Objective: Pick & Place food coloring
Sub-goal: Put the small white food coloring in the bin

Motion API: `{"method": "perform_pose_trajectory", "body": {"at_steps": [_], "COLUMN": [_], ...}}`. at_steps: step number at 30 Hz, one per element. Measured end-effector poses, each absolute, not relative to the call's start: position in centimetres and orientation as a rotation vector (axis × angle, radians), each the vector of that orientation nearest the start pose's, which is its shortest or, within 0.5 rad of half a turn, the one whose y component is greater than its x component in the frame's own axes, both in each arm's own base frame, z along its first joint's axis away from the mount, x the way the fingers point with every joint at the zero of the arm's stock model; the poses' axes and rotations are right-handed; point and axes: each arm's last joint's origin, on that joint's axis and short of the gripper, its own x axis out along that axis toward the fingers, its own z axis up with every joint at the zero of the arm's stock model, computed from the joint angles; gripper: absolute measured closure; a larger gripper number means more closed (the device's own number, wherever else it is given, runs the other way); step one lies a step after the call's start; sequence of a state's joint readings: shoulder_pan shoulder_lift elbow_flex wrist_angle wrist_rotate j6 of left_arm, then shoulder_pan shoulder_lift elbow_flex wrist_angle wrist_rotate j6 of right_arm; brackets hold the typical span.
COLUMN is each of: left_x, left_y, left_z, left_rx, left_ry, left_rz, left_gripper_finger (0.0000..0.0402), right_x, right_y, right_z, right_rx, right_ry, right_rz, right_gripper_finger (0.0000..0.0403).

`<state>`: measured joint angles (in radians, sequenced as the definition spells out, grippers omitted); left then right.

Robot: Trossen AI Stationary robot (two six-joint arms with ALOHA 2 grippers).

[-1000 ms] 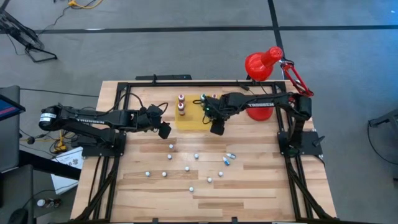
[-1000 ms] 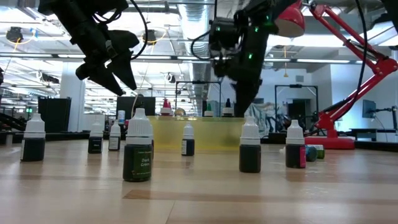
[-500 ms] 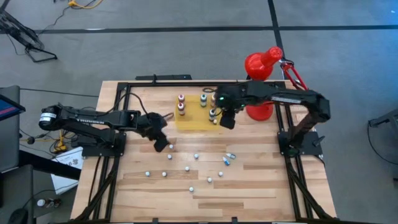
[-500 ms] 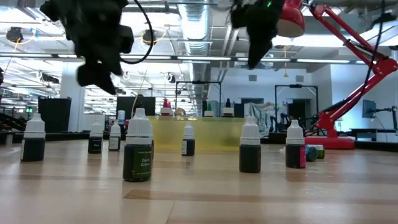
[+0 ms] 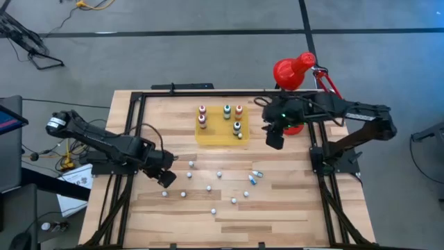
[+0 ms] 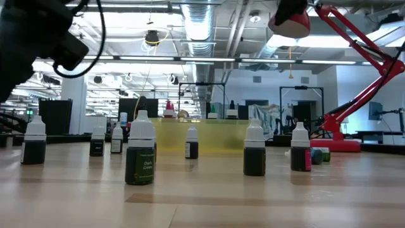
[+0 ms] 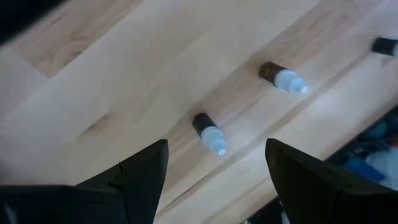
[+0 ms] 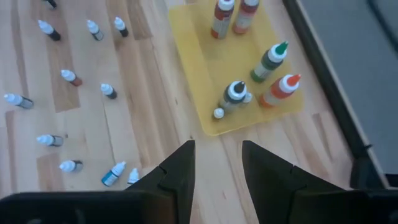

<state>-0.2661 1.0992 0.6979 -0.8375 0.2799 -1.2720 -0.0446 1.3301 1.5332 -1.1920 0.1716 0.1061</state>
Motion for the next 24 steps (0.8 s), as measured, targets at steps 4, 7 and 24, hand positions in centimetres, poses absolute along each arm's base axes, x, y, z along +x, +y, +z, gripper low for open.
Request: {"method": "perform_pose_trajectory", "body": {"at_steps": [4,7,24], "left_x": [16.9,16.7,17.8], "left_y": [-6.3,-6.9,-11.6], "left_z": [20.8,20.8,17.3], "left_rx": [-1.074,-1.114,-1.108], "left_ry": [1.357,1.347,1.371], "left_rz": [0.427,0.479,0.635], "left_gripper_finger": [0.0139,0.0139,0.0139], "right_x": [23.1,22.7,22.6], "right_y": [-1.0,-0.8,-1.0], "right_z": [37.7,36.5,32.5], "right_rx": [0.02,0.028,-0.008], "right_ry": [1.001,1.035,1.145], "right_rz": [-0.283,-0.29,-0.372], "right_gripper_finger": [0.028,0.028,0.0281]}}
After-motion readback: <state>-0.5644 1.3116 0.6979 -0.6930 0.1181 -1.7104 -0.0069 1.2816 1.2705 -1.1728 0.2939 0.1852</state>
